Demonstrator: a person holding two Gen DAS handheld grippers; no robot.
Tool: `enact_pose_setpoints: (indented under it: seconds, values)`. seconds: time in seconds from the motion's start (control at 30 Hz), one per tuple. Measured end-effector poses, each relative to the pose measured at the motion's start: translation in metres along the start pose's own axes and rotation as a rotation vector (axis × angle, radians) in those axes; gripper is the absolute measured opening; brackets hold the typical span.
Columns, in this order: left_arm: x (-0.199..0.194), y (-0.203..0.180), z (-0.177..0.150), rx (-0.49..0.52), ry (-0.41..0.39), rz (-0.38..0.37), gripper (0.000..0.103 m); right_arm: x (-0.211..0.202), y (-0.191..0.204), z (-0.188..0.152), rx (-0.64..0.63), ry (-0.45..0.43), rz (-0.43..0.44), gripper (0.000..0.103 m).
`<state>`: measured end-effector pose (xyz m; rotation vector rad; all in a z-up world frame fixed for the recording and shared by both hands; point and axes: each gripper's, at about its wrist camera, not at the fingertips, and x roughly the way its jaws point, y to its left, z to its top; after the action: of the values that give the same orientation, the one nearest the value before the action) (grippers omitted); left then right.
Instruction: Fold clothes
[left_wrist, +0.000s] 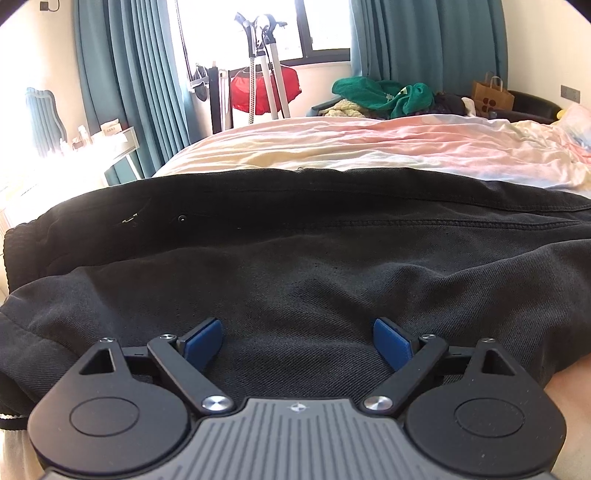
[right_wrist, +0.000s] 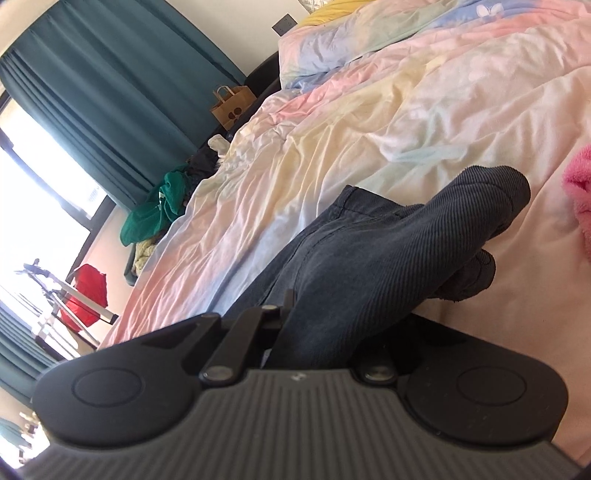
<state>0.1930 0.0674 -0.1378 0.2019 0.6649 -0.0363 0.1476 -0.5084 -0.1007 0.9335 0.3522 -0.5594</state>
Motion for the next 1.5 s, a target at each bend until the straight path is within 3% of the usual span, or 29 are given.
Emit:
enact_pose_setpoints:
  seconds: [0.17,0.3,0.37,0.47,0.57,0.63,0.77,1.03,1.3,1.37,1.5]
  values:
    - [0.000,0.007,0.003,-0.012,-0.006,-0.031,0.091,-0.009,0.036,-0.001,-0.182,-0.046,-0.033,0.010]
    - [-0.011,0.021,0.010,-0.084,-0.043,-0.038,0.091,-0.043,0.106,-0.018,-0.399,-0.184,0.014,0.010]
    - [-0.022,0.036,0.015,-0.159,-0.081,-0.052,0.091,-0.066,0.160,-0.049,-0.616,-0.256,0.095,0.010]
    - [-0.039,0.062,0.021,-0.286,-0.142,-0.050,0.091,-0.094,0.224,-0.125,-1.008,-0.325,0.237,0.010]
    - [-0.048,0.088,0.021,-0.426,-0.168,-0.043,0.092,-0.097,0.247,-0.217,-1.291,-0.251,0.359,0.010]
    - [-0.048,0.096,0.018,-0.470,-0.159,-0.035,0.092,-0.084,0.238,-0.266,-1.387,-0.134,0.392,0.011]
    - [-0.046,0.109,0.014,-0.537,-0.137,-0.019,0.092,-0.060,0.207,-0.334,-1.549,0.005,0.382,0.012]
    - [-0.053,0.091,0.018,-0.464,-0.183,-0.034,0.092,-0.066,0.205,-0.314,-1.434,-0.010,0.484,0.013]
    - [-0.072,0.074,0.010,-0.345,-0.099,-0.044,0.091,-0.055,0.198,-0.302,-1.149,0.193,0.560,0.016]
    - [-0.085,0.074,0.010,-0.334,-0.108,-0.050,0.091,-0.062,0.197,-0.299,-1.130,0.213,0.586,0.026]
    - [-0.106,0.072,0.011,-0.274,-0.140,-0.077,0.091,-0.080,0.193,-0.293,-1.113,0.266,0.654,0.074]
